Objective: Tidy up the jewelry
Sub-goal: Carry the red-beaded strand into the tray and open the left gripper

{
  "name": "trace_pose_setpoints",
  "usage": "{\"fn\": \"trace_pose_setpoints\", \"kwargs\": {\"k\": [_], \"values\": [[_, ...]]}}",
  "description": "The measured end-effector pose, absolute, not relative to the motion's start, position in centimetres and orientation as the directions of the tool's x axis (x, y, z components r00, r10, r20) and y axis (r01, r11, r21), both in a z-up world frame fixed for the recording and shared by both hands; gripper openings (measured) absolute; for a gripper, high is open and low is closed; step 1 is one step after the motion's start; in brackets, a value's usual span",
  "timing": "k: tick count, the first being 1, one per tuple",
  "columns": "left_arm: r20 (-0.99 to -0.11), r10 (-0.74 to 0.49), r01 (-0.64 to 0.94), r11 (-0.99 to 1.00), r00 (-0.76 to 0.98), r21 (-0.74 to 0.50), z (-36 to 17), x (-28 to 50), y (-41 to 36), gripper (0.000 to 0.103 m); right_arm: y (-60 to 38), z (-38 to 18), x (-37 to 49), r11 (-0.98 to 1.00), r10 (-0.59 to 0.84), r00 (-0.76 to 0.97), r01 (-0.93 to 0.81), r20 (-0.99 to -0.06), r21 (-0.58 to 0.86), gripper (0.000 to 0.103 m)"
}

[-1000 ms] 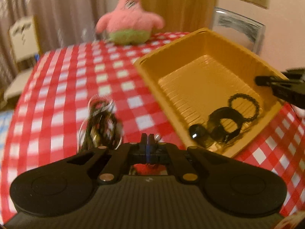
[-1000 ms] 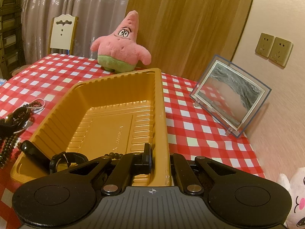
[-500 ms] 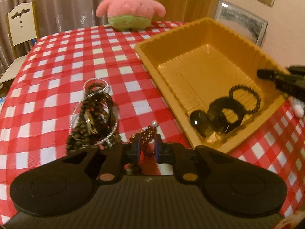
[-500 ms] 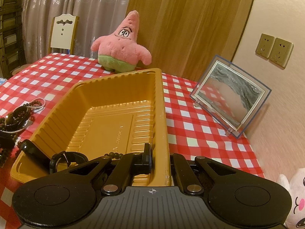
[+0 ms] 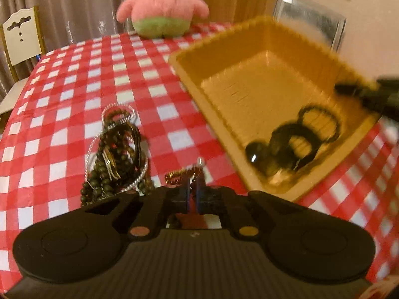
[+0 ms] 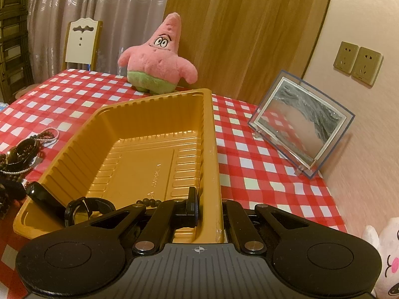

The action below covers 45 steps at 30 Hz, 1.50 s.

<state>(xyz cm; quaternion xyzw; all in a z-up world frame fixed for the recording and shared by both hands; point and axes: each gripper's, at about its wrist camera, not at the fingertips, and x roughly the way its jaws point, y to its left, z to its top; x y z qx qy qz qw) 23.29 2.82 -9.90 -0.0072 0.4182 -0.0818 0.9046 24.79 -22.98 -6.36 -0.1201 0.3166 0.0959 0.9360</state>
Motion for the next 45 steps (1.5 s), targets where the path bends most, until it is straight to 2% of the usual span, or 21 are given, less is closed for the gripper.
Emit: {"fn": "trace_pose_setpoints", "kwargs": {"k": [8, 14, 24, 31, 38, 45], "values": [[-0.685, -0.216, 0.081, 0.971, 0.696, -0.224, -5.6, 22.3, 5.9, 0.003, -23.0, -6.4, 24.7, 0.953, 0.103, 0.781, -0.255, -0.616, -0.163, 0.003], [-0.67, -0.248, 0.07, 0.957, 0.7, -0.281, -3.8, 21.4, 7.1, 0.003, -23.1, -6.4, 24.8, 0.953, 0.106, 0.781, -0.257, -0.616, -0.162, 0.003], [-0.605, -0.266, 0.104, 0.952, 0.751, -0.29, -0.1, 20.9, 6.6, 0.003, -23.2, -6.4, 24.7, 0.953, 0.105, 0.78, -0.257, -0.617, -0.163, 0.003], [-0.57, -0.328, 0.173, 0.935, 0.753, -0.31, 1.0, 22.2, 4.5, 0.003, -23.1, -6.4, 24.8, 0.953, 0.105, 0.779, -0.256, -0.618, -0.162, 0.003], [-0.583, -0.392, 0.232, 0.915, 0.712, -0.331, -0.4, 24.7, 1.1, 0.003, -23.1, -6.3, 24.8, 0.952, 0.106, 0.781, -0.258, -0.616, -0.164, 0.003], [-0.661, -0.383, 0.228, 0.922, 0.645, -0.312, -4.2, 27.3, -1.4, 0.004, -23.1, -6.2, 24.9, 0.951, 0.107, 0.781, -0.26, -0.616, -0.165, 0.003]]}}
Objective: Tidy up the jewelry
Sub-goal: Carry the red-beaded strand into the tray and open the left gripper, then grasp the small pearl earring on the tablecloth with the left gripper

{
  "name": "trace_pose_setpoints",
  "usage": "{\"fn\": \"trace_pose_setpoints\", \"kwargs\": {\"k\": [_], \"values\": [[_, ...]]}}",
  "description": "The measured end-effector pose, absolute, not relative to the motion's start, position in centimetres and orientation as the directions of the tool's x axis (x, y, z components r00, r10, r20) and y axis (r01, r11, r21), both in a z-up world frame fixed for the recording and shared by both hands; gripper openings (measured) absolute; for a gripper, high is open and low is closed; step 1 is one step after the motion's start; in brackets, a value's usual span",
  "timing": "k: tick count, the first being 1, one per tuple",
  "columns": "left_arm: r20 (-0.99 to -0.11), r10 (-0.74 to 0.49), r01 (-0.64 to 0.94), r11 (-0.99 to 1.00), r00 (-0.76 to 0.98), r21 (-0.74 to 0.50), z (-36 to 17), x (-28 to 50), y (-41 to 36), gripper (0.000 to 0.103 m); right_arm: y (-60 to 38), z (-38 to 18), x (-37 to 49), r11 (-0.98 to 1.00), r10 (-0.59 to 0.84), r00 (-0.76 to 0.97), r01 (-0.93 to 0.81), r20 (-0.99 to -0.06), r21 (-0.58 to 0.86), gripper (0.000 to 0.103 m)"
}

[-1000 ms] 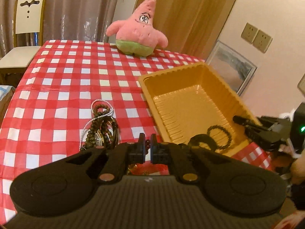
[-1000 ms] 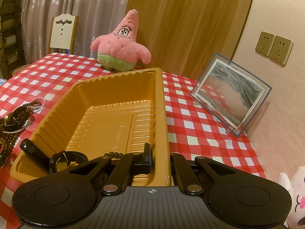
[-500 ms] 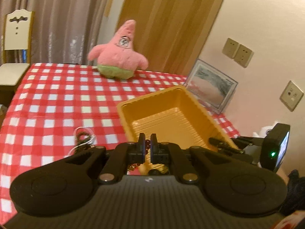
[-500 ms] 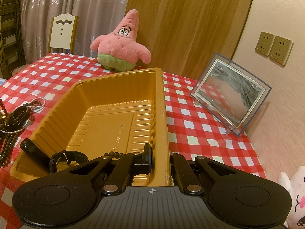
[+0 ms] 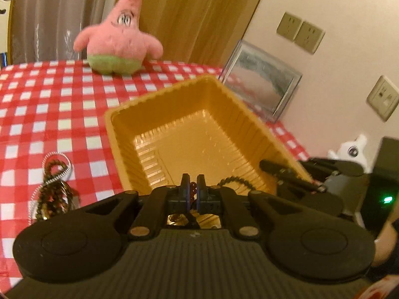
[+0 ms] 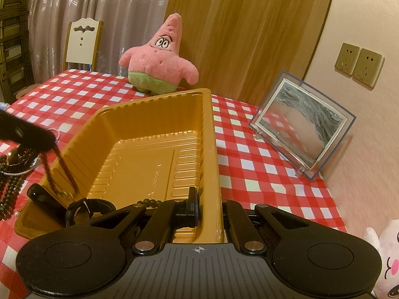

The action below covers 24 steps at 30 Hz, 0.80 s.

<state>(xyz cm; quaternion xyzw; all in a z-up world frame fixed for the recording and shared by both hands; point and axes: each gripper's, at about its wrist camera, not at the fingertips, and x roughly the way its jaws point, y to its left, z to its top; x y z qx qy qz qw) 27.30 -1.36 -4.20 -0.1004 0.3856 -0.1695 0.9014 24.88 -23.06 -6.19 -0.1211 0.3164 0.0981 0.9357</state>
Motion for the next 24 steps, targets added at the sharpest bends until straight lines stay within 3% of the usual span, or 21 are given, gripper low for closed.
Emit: {"fn": "trace_pose_setpoints", "kwargs": {"k": [2, 6, 13, 24], "values": [[-0.682, -0.367, 0.208, 0.929, 0.633, -0.306, -5.1, 27.9, -1.5, 0.004, -23.1, -6.2, 24.9, 0.952, 0.107, 0.781, -0.259, -0.616, -0.164, 0.003], [-0.677, -0.369, 0.179, 0.925, 0.637, -0.336, -4.9, 28.0, -0.7, 0.013, -23.0, -6.2, 24.9, 0.952, 0.106, 0.78, -0.259, -0.617, -0.164, 0.003], [-0.631, -0.279, 0.109, 0.949, 0.724, -0.295, -2.2, 26.3, 2.4, 0.015, -23.0, -6.3, 24.8, 0.952, 0.107, 0.779, -0.259, -0.618, -0.163, 0.003], [-0.703, -0.11, -0.03, 0.983, 0.703, -0.184, -3.9, 21.8, 6.7, 0.015, -23.1, -6.3, 24.8, 0.952, 0.102, 0.778, -0.257, -0.62, -0.165, 0.003]]}}
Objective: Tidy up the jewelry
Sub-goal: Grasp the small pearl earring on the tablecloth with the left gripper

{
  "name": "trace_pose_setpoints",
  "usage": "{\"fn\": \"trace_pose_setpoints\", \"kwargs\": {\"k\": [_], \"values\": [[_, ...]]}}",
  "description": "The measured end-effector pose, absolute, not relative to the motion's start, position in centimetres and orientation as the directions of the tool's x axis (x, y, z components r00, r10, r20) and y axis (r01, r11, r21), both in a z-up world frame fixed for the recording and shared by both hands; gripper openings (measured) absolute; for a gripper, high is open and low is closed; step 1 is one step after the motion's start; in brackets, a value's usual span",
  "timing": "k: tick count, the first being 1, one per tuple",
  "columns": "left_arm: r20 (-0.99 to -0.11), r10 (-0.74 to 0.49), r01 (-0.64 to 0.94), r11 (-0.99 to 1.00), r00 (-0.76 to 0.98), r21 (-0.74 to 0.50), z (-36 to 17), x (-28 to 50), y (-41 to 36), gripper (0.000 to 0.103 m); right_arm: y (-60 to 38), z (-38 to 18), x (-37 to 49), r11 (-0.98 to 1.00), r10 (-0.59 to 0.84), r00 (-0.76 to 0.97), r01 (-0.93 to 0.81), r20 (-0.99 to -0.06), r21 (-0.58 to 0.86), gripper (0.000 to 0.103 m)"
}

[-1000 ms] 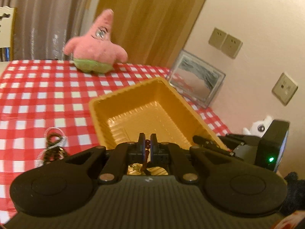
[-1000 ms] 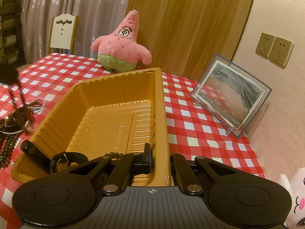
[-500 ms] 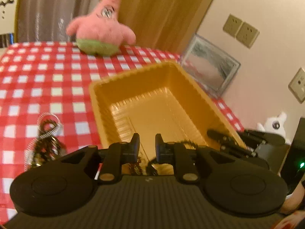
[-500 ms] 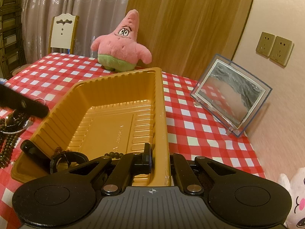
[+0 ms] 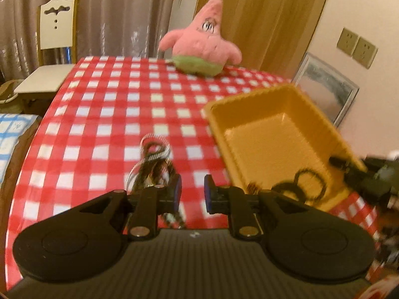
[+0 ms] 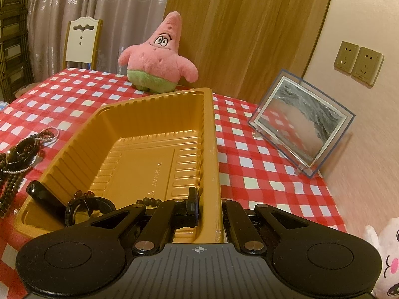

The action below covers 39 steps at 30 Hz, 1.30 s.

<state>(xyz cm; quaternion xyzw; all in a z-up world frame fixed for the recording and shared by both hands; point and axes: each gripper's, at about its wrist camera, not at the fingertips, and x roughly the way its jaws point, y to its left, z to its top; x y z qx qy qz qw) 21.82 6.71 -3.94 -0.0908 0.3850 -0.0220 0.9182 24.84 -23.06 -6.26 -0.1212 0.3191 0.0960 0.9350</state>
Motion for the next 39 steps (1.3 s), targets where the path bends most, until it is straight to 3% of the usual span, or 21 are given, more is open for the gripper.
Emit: {"fn": "trace_pose_setpoints", "kwargs": {"k": [17, 34, 39], "values": [[-0.767, -0.128, 0.092, 0.992, 0.628, -0.09, -8.7, 18.4, 3.8, 0.015, -23.5, -5.4, 23.9, 0.956, 0.068, 0.786, -0.228, -0.614, -0.186, 0.003], [-0.792, -0.111, 0.175, 0.985, 0.601, -0.005, -11.6, 21.6, 1.0, 0.015, -23.8, -5.0, 24.5, 0.956, 0.056, 0.79, -0.218, -0.61, -0.194, 0.003], [-0.808, -0.094, 0.156, 0.988, 0.581, -0.003, -12.3, 22.0, 0.9, 0.01, -23.7, -4.9, 24.6, 0.954, 0.057, 0.791, -0.223, -0.609, -0.199, 0.003]]}}
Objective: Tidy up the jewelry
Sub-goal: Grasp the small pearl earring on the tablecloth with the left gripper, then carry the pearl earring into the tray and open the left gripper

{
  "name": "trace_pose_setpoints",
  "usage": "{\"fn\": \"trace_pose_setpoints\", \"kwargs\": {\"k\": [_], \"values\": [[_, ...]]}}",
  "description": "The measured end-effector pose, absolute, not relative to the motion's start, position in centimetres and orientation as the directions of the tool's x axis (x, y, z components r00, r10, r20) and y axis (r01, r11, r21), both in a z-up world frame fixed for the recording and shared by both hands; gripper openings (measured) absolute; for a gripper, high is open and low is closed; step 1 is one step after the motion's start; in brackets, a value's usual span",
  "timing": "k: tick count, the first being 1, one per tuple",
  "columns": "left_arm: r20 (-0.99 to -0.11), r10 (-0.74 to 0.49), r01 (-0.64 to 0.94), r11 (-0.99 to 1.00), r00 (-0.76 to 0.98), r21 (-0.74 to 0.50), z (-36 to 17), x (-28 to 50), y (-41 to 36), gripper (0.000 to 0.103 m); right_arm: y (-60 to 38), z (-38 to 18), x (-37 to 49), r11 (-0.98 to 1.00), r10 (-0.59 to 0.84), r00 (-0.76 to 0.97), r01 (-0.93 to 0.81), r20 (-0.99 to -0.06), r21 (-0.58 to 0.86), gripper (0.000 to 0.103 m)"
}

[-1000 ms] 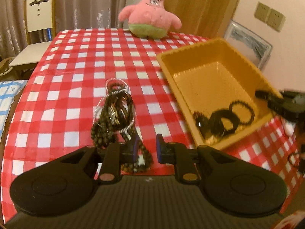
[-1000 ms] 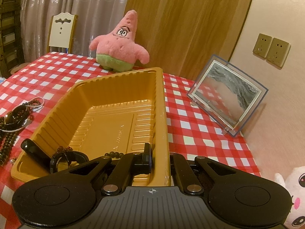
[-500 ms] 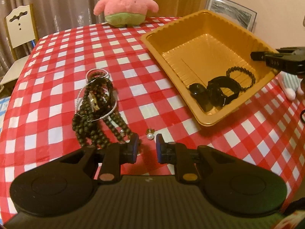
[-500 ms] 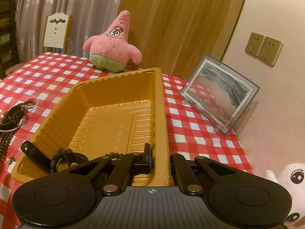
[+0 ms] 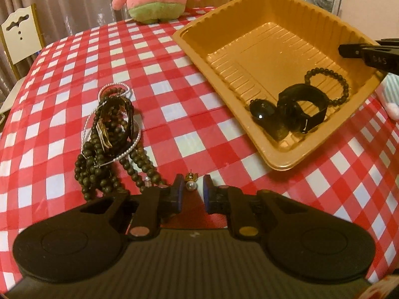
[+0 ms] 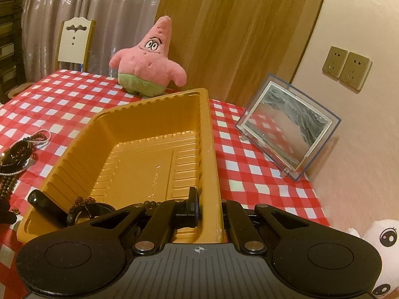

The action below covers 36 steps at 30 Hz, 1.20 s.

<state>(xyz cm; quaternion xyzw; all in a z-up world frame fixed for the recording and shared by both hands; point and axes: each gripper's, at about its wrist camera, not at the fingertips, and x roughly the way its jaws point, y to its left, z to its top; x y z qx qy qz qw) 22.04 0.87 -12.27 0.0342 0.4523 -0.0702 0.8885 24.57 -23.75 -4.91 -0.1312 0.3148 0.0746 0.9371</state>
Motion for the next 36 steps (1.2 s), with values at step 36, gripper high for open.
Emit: {"fn": "trace_pose_setpoints", "kwargs": {"k": [36], "values": [[-0.684, -0.397, 0.25, 0.918, 0.612, -0.309, -7.4, 26.1, -6.0, 0.007, -23.8, -5.0, 25.2, 0.931, 0.107, 0.784, -0.295, -0.611, -0.215, 0.003]]}}
